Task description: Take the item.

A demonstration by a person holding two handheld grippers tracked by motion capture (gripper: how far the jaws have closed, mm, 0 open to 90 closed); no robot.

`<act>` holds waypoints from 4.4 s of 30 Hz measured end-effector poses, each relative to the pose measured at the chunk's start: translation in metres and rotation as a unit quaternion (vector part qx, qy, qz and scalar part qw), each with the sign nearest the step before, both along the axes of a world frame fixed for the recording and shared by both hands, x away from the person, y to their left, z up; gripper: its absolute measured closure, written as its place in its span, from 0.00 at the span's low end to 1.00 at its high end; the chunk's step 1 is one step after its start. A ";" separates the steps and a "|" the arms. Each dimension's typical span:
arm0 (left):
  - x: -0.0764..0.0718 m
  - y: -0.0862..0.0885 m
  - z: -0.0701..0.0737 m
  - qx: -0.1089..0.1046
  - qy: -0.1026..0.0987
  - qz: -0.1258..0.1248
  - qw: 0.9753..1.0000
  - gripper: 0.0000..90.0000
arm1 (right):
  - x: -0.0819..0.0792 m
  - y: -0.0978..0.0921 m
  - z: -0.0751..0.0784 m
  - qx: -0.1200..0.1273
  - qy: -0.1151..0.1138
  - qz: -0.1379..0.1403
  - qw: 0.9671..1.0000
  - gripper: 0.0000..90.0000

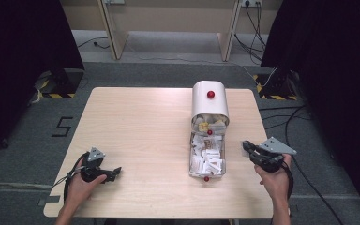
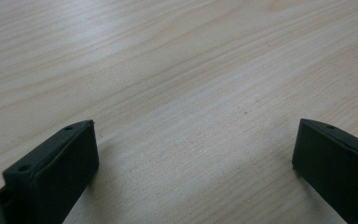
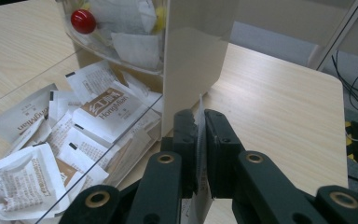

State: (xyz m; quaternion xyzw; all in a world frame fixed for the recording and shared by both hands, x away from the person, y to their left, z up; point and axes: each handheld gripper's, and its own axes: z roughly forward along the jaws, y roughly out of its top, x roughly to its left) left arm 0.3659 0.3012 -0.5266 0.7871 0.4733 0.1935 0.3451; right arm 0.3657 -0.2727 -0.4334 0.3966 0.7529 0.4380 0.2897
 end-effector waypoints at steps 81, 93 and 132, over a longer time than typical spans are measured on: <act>0.000 0.000 0.000 0.000 0.000 0.000 1.000 0.00 | 0.042 -0.002 -0.060 -0.017 0.084 -0.029 0.996 0.93; 0.000 0.000 0.000 0.000 0.000 0.000 1.000 0.00 | 0.043 -0.001 -0.063 -0.018 0.089 -0.032 0.995 0.89; 0.000 0.000 0.000 0.000 0.000 0.000 1.000 0.00 | 0.021 -0.005 -0.041 0.002 0.065 -0.059 0.996 0.51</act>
